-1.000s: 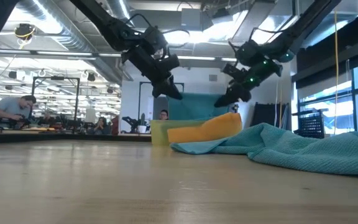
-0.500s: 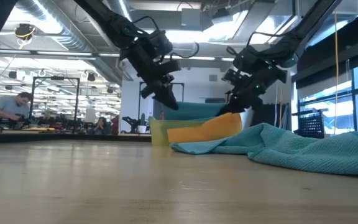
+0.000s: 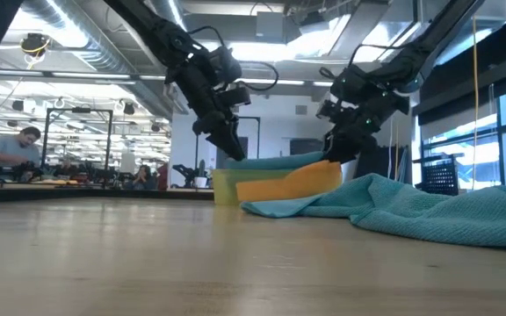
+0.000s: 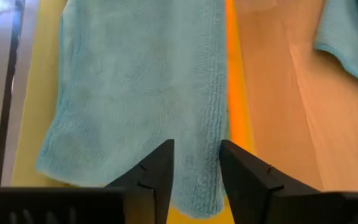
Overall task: Fold microfiber towels
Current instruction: Put the top blue microfiber cloth into the yellow bin, then fold the blue microfiber cloth
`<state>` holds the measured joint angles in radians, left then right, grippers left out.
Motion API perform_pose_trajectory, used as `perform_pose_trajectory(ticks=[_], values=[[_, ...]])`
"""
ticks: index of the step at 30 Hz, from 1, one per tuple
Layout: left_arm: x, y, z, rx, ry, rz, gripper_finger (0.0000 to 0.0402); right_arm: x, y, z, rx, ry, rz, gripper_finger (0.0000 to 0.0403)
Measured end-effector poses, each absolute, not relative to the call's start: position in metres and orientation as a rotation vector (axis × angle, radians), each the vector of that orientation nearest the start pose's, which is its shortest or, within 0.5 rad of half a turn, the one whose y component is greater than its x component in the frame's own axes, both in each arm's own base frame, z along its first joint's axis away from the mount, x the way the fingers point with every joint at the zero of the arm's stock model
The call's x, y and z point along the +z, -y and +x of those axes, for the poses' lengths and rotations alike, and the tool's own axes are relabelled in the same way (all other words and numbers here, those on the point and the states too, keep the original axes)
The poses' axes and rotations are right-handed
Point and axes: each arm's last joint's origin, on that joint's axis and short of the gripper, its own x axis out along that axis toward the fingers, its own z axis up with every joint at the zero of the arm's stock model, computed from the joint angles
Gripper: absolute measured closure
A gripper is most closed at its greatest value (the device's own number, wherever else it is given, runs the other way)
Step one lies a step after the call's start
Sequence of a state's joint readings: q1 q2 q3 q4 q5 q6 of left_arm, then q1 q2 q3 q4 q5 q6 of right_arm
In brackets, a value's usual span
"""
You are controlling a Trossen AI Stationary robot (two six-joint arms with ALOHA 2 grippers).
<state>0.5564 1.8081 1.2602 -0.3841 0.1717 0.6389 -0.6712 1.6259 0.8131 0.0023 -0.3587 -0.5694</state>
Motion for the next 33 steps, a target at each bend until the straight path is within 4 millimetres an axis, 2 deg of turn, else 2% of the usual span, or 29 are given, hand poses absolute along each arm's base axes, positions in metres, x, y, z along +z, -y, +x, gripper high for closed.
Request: perform_pose_trajectory(ticks=[4,7,10,12,16,21,24,26,28,31,33], values=[[0.219,-0.194,0.32,0.106,-0.933,0.253,0.0274,0.179,0.181,0.244,-0.102,-0.755,-0.165,0.0182],[0.239,-0.19,0.315,0.145,-0.88,0.243,0.0274,0.204,0.176,0.234,-0.168,-0.732,-0.239,0.0179],[0.258,-0.183,0.312,0.16,-0.786,0.141,0.0276,0.229,0.169,0.225,-0.219,-0.667,-0.265,0.0178],[0.263,-0.172,0.315,0.099,-0.738,0.054,0.028,0.244,0.164,0.219,-0.237,-0.608,-0.237,0.0179],[0.264,-0.135,0.332,-0.033,-0.719,0.007,0.0287,0.262,0.152,0.212,-0.145,-0.487,-0.103,0.0186],[0.263,-0.074,0.351,-0.035,-0.764,0.146,0.0298,0.268,0.129,0.21,0.014,-0.47,0.027,0.0198],[0.271,-0.039,0.349,-0.005,-0.781,0.237,0.0304,0.27,0.111,0.209,0.033,-0.517,0.013,0.0207],[0.282,-0.02,0.347,0.007,-0.723,0.238,0.0307,0.273,0.099,0.209,0.038,-0.534,-0.005,0.0211],[0.284,-0.003,0.346,-0.022,-0.655,0.232,0.031,0.278,0.086,0.209,0.052,-0.53,-0.018,0.0212],[0.268,0.018,0.336,-0.066,-0.641,0.222,0.0314,0.285,0.067,0.208,0.076,-0.507,-0.033,0.0213],[0.259,0.025,0.33,-0.053,-0.607,0.17,0.0317,0.285,0.055,0.207,0.086,-0.481,-0.042,0.0213]])
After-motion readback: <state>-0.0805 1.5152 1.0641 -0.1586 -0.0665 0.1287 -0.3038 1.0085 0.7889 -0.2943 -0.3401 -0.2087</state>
